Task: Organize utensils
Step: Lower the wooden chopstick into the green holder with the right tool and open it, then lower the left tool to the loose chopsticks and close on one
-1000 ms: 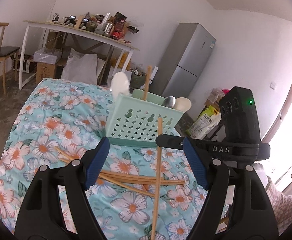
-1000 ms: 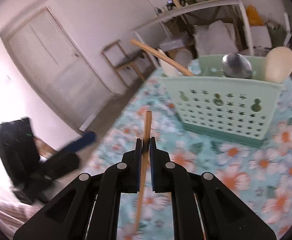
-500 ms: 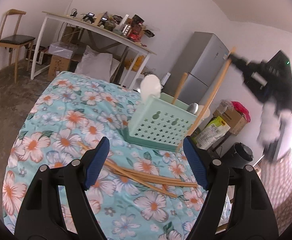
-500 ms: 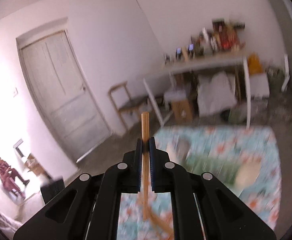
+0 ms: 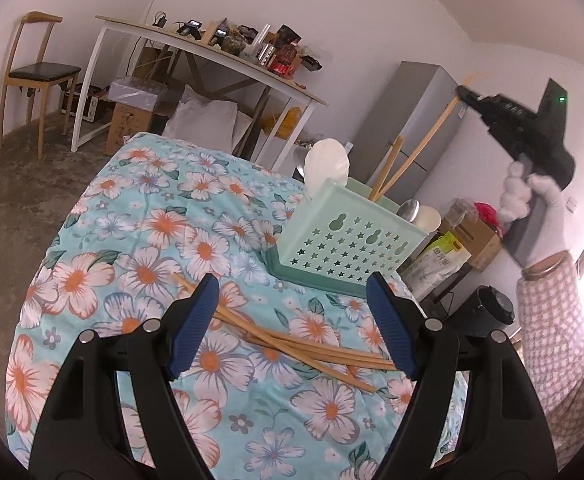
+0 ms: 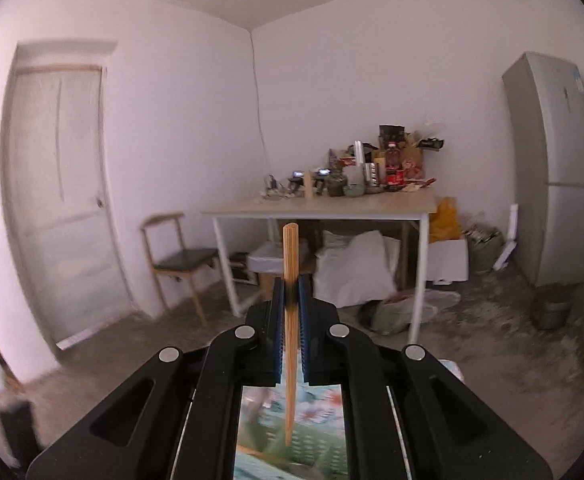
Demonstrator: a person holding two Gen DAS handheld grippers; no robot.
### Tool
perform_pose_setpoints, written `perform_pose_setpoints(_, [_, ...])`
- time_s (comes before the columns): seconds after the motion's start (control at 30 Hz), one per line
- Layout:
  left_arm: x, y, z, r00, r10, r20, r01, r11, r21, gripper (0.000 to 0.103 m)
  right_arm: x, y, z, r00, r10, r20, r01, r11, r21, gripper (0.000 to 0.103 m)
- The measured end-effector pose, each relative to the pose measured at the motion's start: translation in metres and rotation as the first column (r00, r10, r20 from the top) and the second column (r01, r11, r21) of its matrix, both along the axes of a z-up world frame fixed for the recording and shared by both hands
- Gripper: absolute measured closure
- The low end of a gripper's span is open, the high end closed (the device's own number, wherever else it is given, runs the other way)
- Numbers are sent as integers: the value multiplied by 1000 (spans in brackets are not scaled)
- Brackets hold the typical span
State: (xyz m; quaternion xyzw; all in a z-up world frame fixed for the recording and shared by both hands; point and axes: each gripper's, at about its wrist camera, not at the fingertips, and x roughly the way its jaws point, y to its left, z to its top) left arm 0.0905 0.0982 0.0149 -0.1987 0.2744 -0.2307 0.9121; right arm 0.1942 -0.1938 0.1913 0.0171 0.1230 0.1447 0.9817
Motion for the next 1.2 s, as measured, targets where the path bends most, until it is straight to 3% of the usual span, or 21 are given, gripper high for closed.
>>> perform_pose_setpoints(0.17, [1,-3,-5,1000,3,-15,-3,1000,12,31,12,23,-44,999,1,-51,-8,990,-138,95])
perform_pose_setpoints(0.23, [1,-3,-4,1000,6,-16,-6,1000,23,31,10,24,-51,998,0,-70,-10,989,-145,91])
perform_pose_setpoints(0.3, [0,-3,-4,1000,10,-14,-10,999,31,31,3,19,-50,998,-9,-68,1,992,-127,65])
perform_pose_setpoints(0.57, [-6,-3,-8,999,26,-48,-24,999,42,30,-61,-15,-41,999,-37,-12,37,999,-27,40])
perform_pose_setpoints(0.73, [-7,-11,-13,997,24,-79,-19,998,61,30,-103,-33,-54,998,-62,-20,63,998,32,31])
perform_pose_setpoints(0.83, [-2,-15,-18,993,44,-113,-36,996,76,30,-120,-42,-77,995,-56,-78,63,994,86,22])
perform_pose_setpoints(0.93, [4,-17,-23,986,83,-142,-69,992,104,30,-125,-40,-119,977,-47,-206,71,992,107,20])
perform_pose_setpoints(1.07, [22,-10,-33,965,160,-207,-136,983,127,30,-123,-31,-176,916,10,-400,67,982,177,20])
perform_pose_setpoints(1.2, [48,5,-39,942,207,-264,-183,977,113,30,-124,-13,-217,854,74,-515,41,977,208,20])
